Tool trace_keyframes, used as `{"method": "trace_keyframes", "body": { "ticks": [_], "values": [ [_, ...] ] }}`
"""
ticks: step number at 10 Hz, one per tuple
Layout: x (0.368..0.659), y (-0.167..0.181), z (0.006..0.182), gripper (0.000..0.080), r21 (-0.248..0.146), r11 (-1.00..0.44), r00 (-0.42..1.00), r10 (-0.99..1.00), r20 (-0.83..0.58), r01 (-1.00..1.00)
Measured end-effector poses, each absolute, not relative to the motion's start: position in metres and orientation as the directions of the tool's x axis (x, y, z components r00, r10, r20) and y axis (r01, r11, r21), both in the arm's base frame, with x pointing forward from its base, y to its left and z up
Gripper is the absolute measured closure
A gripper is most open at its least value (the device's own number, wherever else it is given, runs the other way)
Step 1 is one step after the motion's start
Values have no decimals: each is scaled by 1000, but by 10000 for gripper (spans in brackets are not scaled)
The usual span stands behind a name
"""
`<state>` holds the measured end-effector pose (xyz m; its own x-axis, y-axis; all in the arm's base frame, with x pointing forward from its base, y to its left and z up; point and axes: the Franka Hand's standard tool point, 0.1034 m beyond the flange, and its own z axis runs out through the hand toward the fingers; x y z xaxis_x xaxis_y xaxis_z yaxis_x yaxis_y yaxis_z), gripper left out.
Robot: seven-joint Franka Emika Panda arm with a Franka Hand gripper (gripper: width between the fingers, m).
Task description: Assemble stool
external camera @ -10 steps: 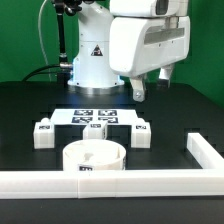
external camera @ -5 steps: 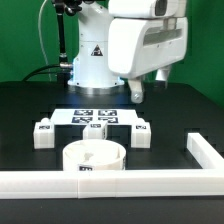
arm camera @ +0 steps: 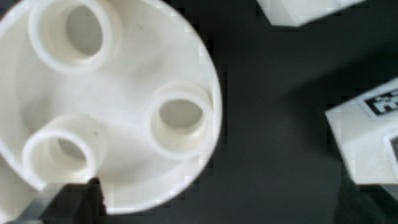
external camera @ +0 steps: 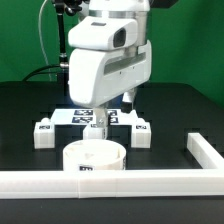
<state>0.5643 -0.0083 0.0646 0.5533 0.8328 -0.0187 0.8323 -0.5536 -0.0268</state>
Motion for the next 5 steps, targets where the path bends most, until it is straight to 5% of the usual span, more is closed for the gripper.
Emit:
{"method": "trace_keyframes", "body": {
  "ticks": [5],
  "values": [
    [565, -12, 37, 150, -54, -561, 560, 828, -28, 826]
  ]
}}
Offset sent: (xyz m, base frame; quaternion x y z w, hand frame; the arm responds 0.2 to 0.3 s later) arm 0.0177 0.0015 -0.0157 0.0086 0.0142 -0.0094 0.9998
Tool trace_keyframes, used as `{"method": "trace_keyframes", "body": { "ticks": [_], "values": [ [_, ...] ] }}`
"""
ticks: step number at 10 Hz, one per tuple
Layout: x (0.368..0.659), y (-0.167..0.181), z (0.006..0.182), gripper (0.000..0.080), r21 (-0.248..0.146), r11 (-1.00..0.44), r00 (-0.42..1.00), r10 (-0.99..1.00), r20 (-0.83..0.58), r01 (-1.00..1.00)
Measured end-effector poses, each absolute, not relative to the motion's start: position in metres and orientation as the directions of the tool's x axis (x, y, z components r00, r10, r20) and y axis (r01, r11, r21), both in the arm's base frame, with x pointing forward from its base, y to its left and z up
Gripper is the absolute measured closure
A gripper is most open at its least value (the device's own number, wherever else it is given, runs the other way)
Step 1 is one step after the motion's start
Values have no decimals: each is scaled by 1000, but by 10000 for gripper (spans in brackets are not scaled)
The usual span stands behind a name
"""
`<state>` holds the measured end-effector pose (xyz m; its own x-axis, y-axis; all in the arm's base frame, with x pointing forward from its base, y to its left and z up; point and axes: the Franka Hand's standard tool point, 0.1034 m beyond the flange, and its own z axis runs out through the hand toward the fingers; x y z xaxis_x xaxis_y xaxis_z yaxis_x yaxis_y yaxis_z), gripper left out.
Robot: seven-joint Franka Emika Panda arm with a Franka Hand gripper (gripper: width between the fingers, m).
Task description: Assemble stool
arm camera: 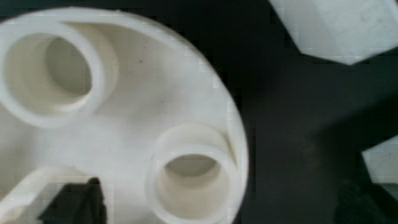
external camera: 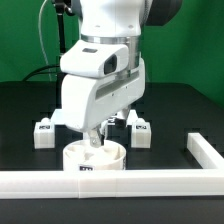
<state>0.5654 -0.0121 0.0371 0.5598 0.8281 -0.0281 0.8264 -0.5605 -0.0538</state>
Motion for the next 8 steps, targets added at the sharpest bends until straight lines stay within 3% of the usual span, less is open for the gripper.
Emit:
{"method": "trace_keyframes", "body": {
  "ticks": [8],
  "values": [
    [559, -10, 22, 150, -76, -559, 558, 829, -40, 826]
  ]
}}
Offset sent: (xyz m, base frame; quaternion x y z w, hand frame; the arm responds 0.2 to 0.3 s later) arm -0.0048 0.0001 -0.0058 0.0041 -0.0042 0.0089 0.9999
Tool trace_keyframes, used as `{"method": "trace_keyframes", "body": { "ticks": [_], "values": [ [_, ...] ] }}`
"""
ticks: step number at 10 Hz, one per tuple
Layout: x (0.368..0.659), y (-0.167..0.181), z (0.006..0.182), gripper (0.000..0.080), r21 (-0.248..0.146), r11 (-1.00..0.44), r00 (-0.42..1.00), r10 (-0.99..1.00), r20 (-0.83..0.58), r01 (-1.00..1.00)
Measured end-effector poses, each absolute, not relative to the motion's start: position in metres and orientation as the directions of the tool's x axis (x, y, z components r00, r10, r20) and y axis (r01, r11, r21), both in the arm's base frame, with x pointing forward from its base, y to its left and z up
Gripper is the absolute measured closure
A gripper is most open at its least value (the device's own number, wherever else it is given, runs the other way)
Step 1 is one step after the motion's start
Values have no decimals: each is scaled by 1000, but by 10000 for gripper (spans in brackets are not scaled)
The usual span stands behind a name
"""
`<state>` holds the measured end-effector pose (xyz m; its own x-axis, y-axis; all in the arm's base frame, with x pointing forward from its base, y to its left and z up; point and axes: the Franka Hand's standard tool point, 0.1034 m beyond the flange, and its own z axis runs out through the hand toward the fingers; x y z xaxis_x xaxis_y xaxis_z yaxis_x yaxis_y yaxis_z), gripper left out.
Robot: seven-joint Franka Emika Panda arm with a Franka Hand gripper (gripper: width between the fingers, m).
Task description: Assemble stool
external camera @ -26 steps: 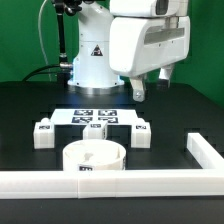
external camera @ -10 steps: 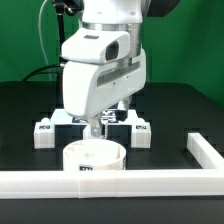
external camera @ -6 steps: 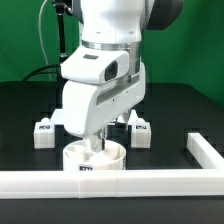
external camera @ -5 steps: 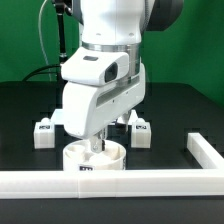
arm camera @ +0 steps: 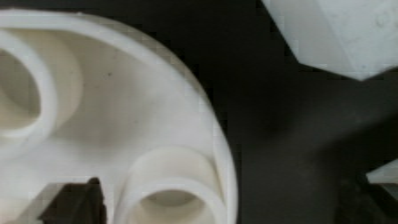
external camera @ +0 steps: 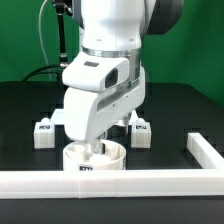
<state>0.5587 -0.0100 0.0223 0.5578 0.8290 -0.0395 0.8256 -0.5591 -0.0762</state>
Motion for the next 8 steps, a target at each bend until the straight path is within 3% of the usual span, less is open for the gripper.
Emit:
{"method": "trace_keyframes", "body": {
  "ticks": [5, 7, 8],
  "values": [
    [560, -9, 19, 150, -78, -558, 557, 830, -39, 826],
    [560, -10, 19, 413, -79, -558, 557, 829, -40, 826],
    [560, -10, 19, 482, -78, -559, 557, 829, -39, 826]
  ]
}}
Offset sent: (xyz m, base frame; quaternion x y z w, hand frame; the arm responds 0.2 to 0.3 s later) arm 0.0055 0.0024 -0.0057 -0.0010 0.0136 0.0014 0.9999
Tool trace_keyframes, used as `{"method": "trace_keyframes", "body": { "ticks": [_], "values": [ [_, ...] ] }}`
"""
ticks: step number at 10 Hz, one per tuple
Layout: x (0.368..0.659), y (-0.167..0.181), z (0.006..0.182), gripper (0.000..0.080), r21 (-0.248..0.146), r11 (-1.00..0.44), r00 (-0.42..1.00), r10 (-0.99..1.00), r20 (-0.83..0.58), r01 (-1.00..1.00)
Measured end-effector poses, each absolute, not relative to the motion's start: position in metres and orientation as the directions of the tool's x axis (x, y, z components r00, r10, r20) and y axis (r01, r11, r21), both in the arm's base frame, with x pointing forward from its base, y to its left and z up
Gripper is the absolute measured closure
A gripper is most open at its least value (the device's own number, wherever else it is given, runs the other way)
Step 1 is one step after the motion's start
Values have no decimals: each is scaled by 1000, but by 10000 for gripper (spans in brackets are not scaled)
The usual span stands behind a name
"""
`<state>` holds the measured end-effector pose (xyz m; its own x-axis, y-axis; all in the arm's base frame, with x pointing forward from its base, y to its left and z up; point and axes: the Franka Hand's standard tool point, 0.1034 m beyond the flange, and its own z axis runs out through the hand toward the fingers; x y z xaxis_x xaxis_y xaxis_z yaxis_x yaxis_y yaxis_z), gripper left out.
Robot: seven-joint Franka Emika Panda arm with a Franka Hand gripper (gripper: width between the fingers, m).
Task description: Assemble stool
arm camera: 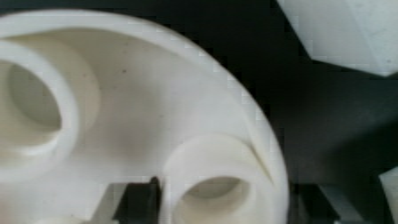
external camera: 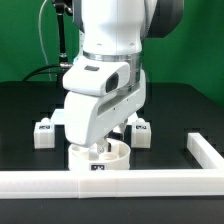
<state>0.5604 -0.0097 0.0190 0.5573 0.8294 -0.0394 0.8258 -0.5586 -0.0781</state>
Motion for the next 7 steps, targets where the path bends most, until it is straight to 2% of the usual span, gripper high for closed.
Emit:
{"method": "trace_keyframes", "body": {
  "ticks": [7],
  "values": [
    [561, -6, 19, 481, -78, -552, 551, 834, -39, 830]
  ]
}}
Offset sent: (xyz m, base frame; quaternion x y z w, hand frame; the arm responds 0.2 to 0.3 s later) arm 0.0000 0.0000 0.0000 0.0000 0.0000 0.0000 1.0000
